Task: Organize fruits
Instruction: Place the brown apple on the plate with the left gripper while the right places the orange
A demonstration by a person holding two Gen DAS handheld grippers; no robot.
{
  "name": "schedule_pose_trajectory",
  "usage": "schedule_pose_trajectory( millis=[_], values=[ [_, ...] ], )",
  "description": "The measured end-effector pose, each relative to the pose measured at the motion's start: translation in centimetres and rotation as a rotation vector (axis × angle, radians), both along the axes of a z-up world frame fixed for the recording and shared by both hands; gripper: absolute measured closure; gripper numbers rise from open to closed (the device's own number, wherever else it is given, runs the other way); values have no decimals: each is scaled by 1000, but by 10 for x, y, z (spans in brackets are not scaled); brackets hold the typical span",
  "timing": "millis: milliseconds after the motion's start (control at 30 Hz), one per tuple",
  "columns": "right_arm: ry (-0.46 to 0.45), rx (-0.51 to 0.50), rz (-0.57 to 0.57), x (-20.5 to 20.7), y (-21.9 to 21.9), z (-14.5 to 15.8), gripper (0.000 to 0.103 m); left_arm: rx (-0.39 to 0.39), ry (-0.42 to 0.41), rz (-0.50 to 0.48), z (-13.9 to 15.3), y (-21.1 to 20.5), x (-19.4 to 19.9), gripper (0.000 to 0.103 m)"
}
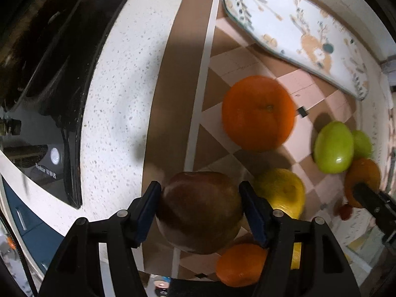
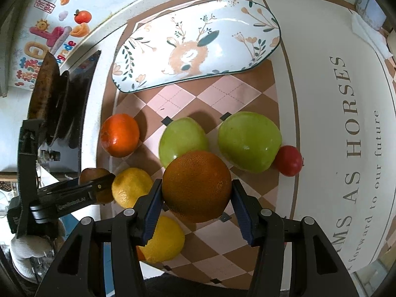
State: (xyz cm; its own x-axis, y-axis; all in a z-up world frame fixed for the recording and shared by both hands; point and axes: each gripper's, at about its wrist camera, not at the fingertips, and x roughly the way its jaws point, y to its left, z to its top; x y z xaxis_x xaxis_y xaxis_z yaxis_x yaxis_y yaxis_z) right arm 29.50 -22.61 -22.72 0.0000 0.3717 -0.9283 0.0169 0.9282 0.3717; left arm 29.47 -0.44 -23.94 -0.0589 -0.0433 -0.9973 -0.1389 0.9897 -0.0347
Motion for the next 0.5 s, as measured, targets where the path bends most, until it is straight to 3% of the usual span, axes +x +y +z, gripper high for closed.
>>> schedule_pose_trajectory(
  millis=[133,300,500],
  values=[
    [-19,53,-19,2,-4,17,47,-71,-51,29,37,-5,0,41],
    [-76,105,-67,36,-12,42,47,-171,-174,37,102,-22,35,40],
    [-100,64,-94,118,-8,29,47,-168,-255,-7,108,-41,112,40]
  ],
)
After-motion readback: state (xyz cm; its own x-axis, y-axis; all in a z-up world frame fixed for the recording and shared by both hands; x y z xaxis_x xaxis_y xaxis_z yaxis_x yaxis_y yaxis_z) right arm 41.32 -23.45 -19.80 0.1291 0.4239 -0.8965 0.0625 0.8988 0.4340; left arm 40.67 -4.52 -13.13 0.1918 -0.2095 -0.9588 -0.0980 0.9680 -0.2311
